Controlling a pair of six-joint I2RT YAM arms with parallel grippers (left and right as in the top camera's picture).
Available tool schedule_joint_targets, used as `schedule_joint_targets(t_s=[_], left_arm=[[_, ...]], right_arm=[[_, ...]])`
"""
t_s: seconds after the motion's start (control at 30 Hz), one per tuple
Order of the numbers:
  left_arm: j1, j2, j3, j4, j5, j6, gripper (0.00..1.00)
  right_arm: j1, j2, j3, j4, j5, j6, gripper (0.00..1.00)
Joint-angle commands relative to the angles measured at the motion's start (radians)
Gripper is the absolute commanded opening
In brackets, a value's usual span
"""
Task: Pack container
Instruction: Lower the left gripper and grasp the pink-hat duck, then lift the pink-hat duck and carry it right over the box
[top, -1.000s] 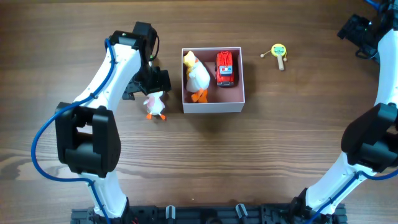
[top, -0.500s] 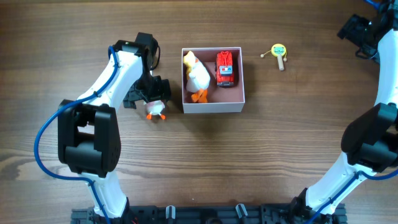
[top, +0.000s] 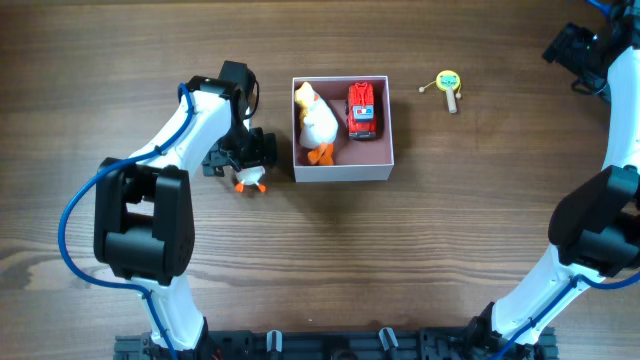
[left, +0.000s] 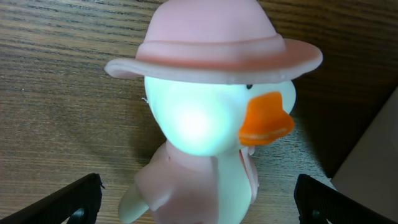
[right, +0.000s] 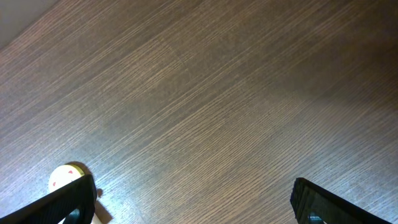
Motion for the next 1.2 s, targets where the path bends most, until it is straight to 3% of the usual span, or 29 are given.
schedule_joint_targets(t_s=[0.0,0.3,0.53,0.63,0.87,1.07,1.17], left_arm=[[-0.006,0.012,-0.007,0.007,0.012,0.021,1.00],[-0.006,0.012,-0.009,0.063,0.011,0.021,1.00],[-0.006,0.014,-0.010,0.062,0.008,0.021,0.93],[-0.006,0.014,-0.011,0.062,0.008,0.021,0.84],[-0.006,0.015,-0.011,0.050,0.008,0.021,0.41],[-0.006,0.015,-0.011,0.042,0.009,0.021,0.21],[-0.006,0.015,-0.011,0.043,0.009,0.021,0.19]], right_arm=[[0.005,-0.024,-0.002,0.003,-0.008,-0.009,1.00],[0.005,-0.024,-0.002,0.002,-0.008,-0.010,1.00],[0.005,-0.024,-0.002,0.002,-0.008,-0.009,1.00],[0.005,-0.024,-0.002,0.002,-0.008,-0.009,1.00],[0.005,-0.024,-0.002,0.002,-0.008,-0.009,1.00],[0.005,-0.024,-0.002,0.002,-0.008,-0.010,1.00],[0.005,-0.024,-0.002,0.002,-0.008,-0.010,1.00]])
